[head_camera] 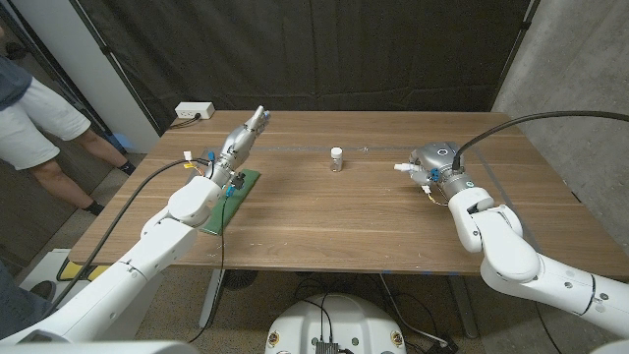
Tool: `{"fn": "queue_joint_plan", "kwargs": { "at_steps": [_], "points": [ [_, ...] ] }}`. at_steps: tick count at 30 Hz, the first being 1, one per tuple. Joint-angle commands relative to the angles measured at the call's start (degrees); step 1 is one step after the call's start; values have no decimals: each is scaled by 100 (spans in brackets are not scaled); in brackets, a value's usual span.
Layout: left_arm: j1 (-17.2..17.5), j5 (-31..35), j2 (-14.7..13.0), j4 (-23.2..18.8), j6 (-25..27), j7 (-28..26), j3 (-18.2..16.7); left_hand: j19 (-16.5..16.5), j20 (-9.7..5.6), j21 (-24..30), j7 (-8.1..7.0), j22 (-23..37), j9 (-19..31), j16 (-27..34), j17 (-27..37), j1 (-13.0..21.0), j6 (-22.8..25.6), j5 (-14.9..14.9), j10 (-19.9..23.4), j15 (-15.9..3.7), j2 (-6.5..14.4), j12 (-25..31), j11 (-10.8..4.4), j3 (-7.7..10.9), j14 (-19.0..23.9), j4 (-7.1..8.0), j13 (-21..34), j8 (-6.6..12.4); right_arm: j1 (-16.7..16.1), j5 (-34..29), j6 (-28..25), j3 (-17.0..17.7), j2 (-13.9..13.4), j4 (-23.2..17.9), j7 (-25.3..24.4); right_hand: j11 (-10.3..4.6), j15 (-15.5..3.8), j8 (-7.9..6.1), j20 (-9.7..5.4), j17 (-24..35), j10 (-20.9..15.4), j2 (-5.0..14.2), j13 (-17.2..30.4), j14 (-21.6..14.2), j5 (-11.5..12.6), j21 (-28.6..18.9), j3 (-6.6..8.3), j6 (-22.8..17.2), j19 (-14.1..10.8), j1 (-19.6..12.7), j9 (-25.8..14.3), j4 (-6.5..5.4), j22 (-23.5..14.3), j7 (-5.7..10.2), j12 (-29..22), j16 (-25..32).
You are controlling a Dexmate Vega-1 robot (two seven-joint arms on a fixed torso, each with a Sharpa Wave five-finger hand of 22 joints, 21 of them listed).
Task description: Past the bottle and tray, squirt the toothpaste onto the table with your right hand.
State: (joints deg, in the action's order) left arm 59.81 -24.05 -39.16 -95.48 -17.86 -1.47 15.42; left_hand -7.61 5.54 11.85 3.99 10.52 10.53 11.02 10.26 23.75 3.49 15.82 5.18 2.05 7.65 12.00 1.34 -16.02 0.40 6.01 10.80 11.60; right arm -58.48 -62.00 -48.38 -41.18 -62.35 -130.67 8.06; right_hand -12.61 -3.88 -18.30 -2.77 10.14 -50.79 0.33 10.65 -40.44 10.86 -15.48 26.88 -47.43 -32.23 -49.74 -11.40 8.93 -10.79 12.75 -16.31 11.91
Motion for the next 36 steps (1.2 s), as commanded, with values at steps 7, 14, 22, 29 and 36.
{"fn": "queue_joint_plan", "kwargs": {
  "at_steps": [7, 14, 22, 29, 36],
  "points": [
    [62, -42, 49, 100, -209, -13, -77, -43, 29, 1, 7, 24, 25, -15, 33, 28, 22, -23, 24, 12, 17, -20, 0, -28, 34, 28, 8, -1, -89, -1048, 1262, 666, 257, 262, 1175, 4, -469, -14, -215, 4, -53, 19, 16, -57, 9, -27, 46, -76, -62, -52, -23, -14, -28, 8, 22, -29],
    [118, -52, 94, 111, -288, -56, -95, -48, 32, 3, -19, 24, 26, -12, 32, 36, 55, -34, 56, 1, 26, -10, 8, -25, 43, 32, 9, 8, -22, -1347, 1781, 850, 333, 307, 1545, 3, -477, -11, -219, 6, -60, 23, 16, -61, 7, -28, 48, -81, -67, -49, -23, -19, -29, 8, 31, -36],
    [114, -55, 131, 161, -335, -34, -68, -42, 30, 8, -9, 24, 26, -12, 32, 44, 68, -43, 65, 8, 30, -9, -18, -24, 47, 34, 9, 9, -24, -1631, 2256, 1008, 429, 336, 1729, 3, -492, -10, -226, 7, -67, 25, 16, -76, 5, -27, 48, -88, -69, -45, -23, -24, -29, 8, 38, -37],
    [97, -90, 122, 147, -260, 10, -42, -45, 44, 9, -6, 24, 26, -12, 32, 50, 71, -50, 59, 22, 32, -14, -10, -23, 50, 36, 9, 7, -78, -1760, 2427, 1144, 553, 419, 1829, 3, -517, -7, -236, 8, -82, 30, 16, -107, 5, -27, 53, -94, -72, -43, -23, -29, -29, 7, 45, -34],
    [155, -52, 90, 45, -201, -74, -70, -45, 46, 11, -7, 24, 26, -12, 32, 56, 72, -56, 67, 23, 35, -13, -14, -22, 53, 37, 9, 5, -172, -1825, 2504, 1264, 611, 460, 1716, 2, -535, -8, -244, 8, -96, 36, 17, -123, 5, -30, 57, -105, -83, -43, -23, -31, -30, 6, 49, -35]
  ]
}}
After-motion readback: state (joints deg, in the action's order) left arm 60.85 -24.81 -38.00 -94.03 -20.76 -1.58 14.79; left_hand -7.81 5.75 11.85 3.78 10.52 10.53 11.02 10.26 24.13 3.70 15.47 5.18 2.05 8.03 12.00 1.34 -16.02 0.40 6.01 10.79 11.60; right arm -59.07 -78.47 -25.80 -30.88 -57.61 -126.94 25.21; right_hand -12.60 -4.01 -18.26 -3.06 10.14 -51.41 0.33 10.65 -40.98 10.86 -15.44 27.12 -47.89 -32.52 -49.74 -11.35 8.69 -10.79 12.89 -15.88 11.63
